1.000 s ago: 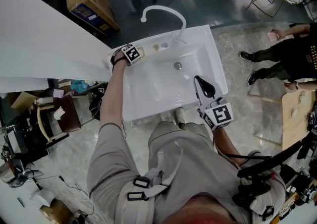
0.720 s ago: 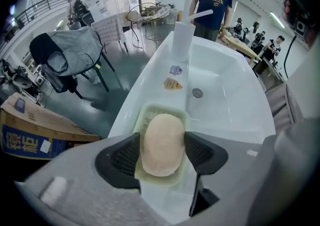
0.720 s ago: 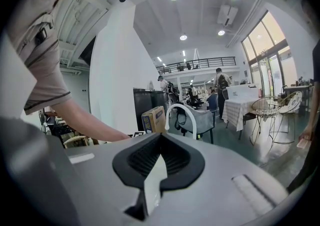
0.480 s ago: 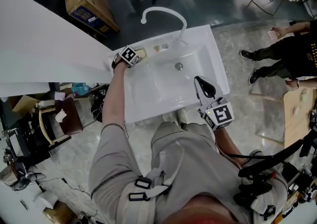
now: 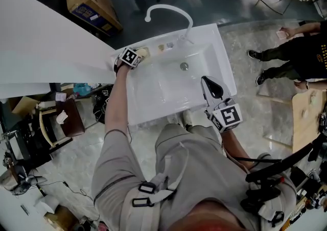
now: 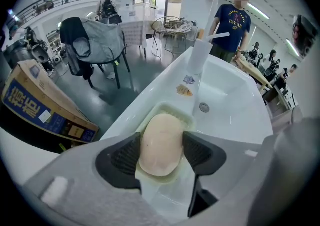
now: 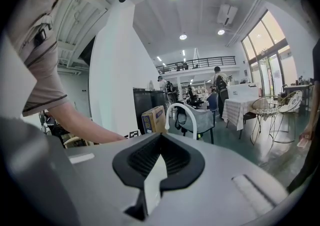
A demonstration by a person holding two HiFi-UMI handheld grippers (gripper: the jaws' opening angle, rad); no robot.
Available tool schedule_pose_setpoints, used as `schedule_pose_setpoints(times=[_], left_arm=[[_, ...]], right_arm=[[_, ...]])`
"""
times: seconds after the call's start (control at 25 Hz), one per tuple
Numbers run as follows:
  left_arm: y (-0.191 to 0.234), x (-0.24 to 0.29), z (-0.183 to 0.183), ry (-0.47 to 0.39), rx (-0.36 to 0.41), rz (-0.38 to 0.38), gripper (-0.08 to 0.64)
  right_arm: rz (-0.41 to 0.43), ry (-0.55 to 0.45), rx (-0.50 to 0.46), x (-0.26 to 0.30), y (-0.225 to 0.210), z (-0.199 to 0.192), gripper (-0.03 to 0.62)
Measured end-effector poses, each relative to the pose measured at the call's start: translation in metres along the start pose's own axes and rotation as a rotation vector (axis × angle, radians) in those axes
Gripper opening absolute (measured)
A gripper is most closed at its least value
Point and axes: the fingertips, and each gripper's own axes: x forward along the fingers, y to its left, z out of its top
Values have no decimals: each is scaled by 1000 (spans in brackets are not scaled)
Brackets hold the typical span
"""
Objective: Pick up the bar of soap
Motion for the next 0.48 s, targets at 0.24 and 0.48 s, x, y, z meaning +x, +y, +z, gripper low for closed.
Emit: schedule_pose_setpoints(times=[0.24, 0.48], left_arm=[[2, -10, 6, 15, 43, 18, 252], [-8, -6, 7, 200, 350, 127, 245]], right_arm=[[15, -1, 3, 4, 6, 0, 3], [13, -8, 0, 4, 5, 1, 3]])
